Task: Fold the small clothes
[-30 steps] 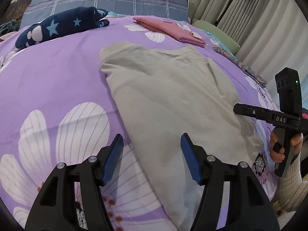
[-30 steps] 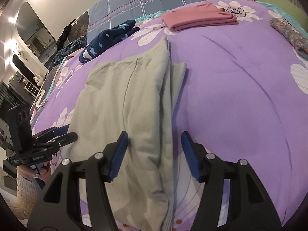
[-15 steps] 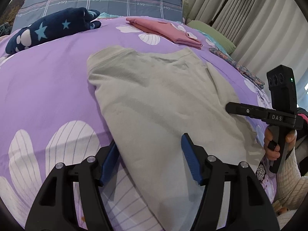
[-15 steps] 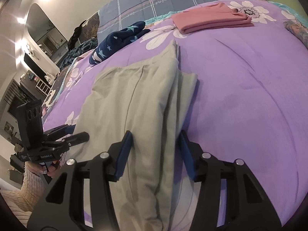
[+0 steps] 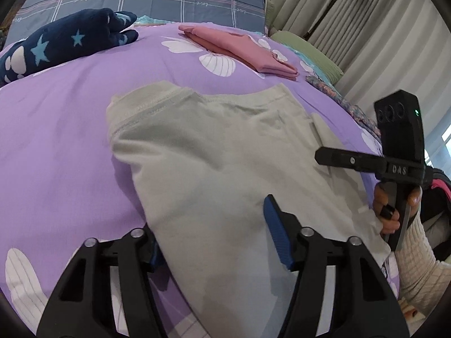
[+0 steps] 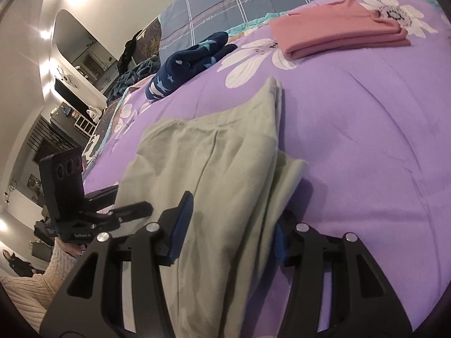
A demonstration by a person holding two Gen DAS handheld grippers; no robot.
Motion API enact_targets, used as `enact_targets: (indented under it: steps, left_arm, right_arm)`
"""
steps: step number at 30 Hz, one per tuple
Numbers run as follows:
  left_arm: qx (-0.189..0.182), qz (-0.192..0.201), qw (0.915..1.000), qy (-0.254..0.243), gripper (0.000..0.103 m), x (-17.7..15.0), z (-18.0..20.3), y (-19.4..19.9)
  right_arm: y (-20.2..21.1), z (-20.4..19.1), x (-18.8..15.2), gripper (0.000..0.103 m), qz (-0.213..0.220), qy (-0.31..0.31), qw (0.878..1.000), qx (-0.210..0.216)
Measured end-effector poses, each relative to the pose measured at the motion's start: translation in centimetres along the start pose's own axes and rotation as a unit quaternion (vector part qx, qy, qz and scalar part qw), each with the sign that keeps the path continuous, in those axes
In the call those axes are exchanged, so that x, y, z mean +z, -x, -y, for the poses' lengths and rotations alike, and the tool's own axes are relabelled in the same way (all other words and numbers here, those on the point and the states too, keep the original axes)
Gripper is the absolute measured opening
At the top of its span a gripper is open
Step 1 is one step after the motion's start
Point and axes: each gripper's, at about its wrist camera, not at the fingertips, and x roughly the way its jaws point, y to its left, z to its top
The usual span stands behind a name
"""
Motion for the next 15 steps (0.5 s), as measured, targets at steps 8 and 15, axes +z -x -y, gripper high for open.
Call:
enact_targets:
  steps: [8, 15]
  left_arm:
    - [0.012, -0.003, 0.9999, -0.009, 0.048, -1.4, -0.1, 1.8]
    - [-0.009, -0.003, 0.9999, 0.009, 0.048, 0.0, -0.8, -0.3]
  right_arm:
    - [1.8, -2.1, -2.3, 0.053, -0.028, 0.075, 0.995, -0.055]
    - [-0.4, -2.2, -1.0, 0.055, -0.019, 0.07, 0.996, -0.054]
